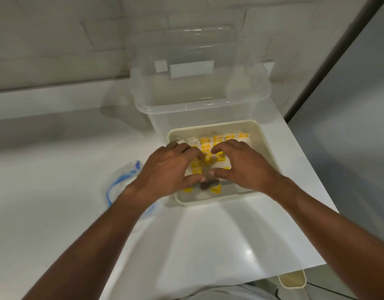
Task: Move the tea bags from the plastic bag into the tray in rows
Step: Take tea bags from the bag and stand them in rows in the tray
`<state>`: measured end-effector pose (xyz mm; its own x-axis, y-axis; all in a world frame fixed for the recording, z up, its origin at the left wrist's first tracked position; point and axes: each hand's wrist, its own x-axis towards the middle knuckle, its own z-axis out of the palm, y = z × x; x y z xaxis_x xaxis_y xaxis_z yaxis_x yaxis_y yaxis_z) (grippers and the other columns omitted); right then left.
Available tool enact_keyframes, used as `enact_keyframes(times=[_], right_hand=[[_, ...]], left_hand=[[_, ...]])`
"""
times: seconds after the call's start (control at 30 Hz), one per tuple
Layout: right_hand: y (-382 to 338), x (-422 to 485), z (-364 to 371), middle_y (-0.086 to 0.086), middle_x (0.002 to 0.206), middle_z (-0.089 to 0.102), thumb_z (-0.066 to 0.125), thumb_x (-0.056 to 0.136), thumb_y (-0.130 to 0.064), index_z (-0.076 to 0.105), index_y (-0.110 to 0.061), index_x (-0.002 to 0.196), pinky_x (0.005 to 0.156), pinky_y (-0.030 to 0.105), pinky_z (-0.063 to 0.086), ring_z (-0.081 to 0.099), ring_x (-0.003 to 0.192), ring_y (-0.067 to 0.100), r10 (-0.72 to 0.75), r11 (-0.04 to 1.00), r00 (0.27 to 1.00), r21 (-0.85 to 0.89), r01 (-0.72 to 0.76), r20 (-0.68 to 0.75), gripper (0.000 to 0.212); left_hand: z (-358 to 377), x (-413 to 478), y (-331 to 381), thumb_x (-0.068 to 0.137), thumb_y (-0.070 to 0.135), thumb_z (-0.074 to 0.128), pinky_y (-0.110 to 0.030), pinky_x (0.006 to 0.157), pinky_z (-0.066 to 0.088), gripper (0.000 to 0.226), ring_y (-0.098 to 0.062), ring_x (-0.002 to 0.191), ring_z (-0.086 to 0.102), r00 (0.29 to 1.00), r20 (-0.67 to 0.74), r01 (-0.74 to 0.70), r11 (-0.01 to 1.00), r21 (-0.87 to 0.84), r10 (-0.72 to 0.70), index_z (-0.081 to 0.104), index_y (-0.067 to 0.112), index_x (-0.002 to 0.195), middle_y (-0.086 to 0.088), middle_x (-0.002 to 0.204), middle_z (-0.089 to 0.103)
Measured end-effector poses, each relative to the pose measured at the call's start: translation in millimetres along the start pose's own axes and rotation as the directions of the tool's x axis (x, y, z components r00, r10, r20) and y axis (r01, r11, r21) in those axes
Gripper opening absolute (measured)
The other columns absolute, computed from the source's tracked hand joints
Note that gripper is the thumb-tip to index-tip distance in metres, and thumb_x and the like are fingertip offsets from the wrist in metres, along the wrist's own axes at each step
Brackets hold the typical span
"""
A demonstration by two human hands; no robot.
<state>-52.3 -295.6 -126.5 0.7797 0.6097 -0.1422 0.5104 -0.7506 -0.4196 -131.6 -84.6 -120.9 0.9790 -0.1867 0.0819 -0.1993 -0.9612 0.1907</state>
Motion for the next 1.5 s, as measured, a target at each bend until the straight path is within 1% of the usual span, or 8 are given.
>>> enact_keyframes(times=[0.2,0.5,0.67,1.03,1.13,1.23,1.33,1.5], right_hand=[[-45.8,-8.2,2.9,-0.014,0.127,0.052,0.058,0.079,-0.068,0.057,-0.037,0.122,0.098,0.04,0.044,0.046,0.121,0.016,-0.114,0.99,0.988,0.072,0.122,-0.102,0.053],[-122.6,-4.7,40.5,-0.009,0.115,0.062,0.062,0.085,-0.047,0.067,-0.027,0.111,0.099,0.026,0.037,0.054,0.108,0.012,-0.233,0.967,0.955,0.057,0.247,-0.184,0.033],[-154.1,-9.3,70.6,-0.009,0.111,0.063,0.062,0.086,-0.038,0.068,-0.028,0.108,0.081,0.032,0.052,0.059,0.099,0.017,-0.216,0.976,0.947,-0.042,0.213,-0.236,0.025],[-169.3,-10.0,155.7,-0.007,0.097,0.065,0.028,0.085,-0.025,0.067,-0.024,0.087,0.063,0.034,0.055,0.068,0.081,0.019,-0.138,0.962,0.99,-0.235,0.141,0.027,0.039],[-172.1,-10.8,155.8,-0.007,0.088,0.064,0.053,0.077,-0.022,0.063,-0.025,0.076,0.053,0.027,0.05,0.066,0.07,0.017,-0.088,0.958,0.996,-0.273,0.089,0.016,0.011],[-178.7,-4.1,150.2,-0.008,0.092,0.066,0.064,0.081,-0.026,0.067,-0.027,0.097,0.057,0.026,0.049,0.068,0.077,0.017,-0.047,0.958,0.999,-0.285,0.039,-0.021,0.016],[-190.5,3.7,139.9,-0.006,0.11,0.065,0.046,0.097,-0.035,0.052,-0.031,0.13,0.065,0.026,0.041,0.065,0.095,0.018,-0.013,0.949,1.0,-0.315,0.014,0.006,0.034],[-201.8,18.3,134.7,-0.004,0.131,0.06,0.042,0.101,-0.036,0.035,-0.032,0.148,0.081,0.031,0.049,0.063,0.11,0.021,0.02,0.981,0.999,-0.194,-0.014,0.029,0.048]], left_hand=[[-21.0,-34.0,-31.0,0.085,0.064,0.056,-0.039,0.079,0.051,0.045,-0.019,0.099,0.058,0.991,-0.129,0.021,0.99,-0.139,-0.039,0.062,0.034,0.117,0.011,0.113,0.064],[-17.4,-81.3,-92.1,0.087,0.049,0.068,-0.028,0.08,0.049,0.034,-0.01,0.102,0.058,0.988,-0.038,0.138,0.962,-0.236,-0.152,0.058,0.039,0.118,0.019,0.111,0.061],[-9.4,-104.8,-111.4,0.087,0.041,0.07,-0.029,0.075,0.052,0.032,-0.01,0.096,0.062,0.988,0.009,0.152,0.958,-0.243,-0.155,0.059,0.039,0.116,0.019,0.11,0.061],[37.8,-147.4,-121.2,0.075,0.06,0.053,-0.032,0.068,0.056,0.043,-0.02,0.084,0.07,0.995,0.059,0.079,0.996,-0.033,-0.077,0.077,0.025,0.069,0.005,0.09,0.075],[42.0,-152.7,-122.7,0.075,0.062,0.053,-0.029,0.071,0.054,0.046,-0.019,0.09,0.071,0.993,0.058,0.106,0.994,-0.027,-0.105,0.076,0.024,0.066,0.002,0.102,0.076],[39.8,-150.5,-122.0,0.078,0.06,0.052,-0.03,0.067,0.055,0.047,-0.019,0.085,0.071,0.993,0.021,0.118,0.992,-0.041,-0.118,0.074,0.021,0.062,0.0,0.099,0.076],[41.4,-150.9,-117.7,0.078,0.047,0.059,-0.033,0.066,0.058,0.035,-0.023,0.08,0.071,0.995,-0.043,0.091,0.995,-0.044,-0.093,0.075,0.018,0.068,-0.003,0.095,0.076],[38.0,-153.0,-111.8,0.078,0.04,0.073,-0.043,0.085,0.041,0.016,-0.027,0.106,0.061,0.979,-0.122,0.178,0.977,0.12,-0.163,0.077,0.026,0.084,0.008,0.109,0.073]])
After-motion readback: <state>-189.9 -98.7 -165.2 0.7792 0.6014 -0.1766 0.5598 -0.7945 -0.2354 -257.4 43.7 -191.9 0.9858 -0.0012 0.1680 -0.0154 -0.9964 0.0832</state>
